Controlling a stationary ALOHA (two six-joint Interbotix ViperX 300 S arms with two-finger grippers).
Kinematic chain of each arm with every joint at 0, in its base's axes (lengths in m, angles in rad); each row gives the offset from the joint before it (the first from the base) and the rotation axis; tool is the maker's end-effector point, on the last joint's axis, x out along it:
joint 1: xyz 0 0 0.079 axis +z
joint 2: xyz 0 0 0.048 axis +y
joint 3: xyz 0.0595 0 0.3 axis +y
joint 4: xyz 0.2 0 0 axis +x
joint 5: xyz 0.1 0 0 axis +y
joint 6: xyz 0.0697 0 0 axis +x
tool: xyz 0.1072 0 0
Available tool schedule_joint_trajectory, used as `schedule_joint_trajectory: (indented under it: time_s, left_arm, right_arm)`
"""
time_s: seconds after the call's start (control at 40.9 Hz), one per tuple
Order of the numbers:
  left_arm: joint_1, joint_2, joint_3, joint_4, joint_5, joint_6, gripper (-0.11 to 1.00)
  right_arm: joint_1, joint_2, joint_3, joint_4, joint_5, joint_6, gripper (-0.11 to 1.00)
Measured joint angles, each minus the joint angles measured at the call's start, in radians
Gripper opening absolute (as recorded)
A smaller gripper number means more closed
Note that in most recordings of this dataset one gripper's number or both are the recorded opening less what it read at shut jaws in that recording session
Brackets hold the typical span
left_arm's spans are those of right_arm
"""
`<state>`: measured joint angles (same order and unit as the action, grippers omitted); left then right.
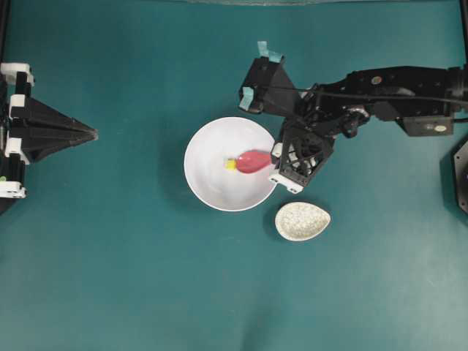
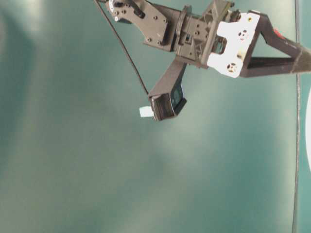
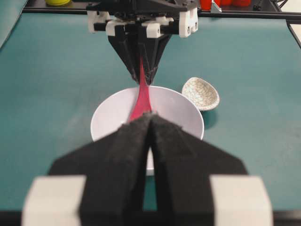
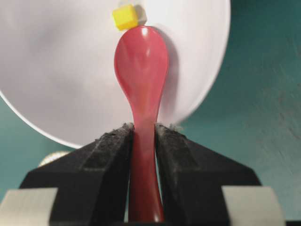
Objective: Scoop the yellow hexagonal prism block from the bowl with a spoon using the right arm.
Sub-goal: 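Lower the spoon into the bowl and push it under the yellow block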
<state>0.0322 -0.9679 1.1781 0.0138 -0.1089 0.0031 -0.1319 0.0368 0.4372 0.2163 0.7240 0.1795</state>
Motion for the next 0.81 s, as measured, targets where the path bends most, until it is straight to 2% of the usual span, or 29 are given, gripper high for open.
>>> schedule_joint_trajectory:
  time_s: [0.367,0.807]
  left_arm:
    - [0.000,-0.002,0.000,0.000,0.002,-0.002,-0.01]
    - [0.000,-0.003,0.000,0.000,0.002,0.000,-0.01]
  right_arm:
    - [0.011,0.057,-0.052,0.000,-0.032,-0.005,0.22]
    - [0.011,0.061,-0.057,-0.002,-0.153,-0.005,0.22]
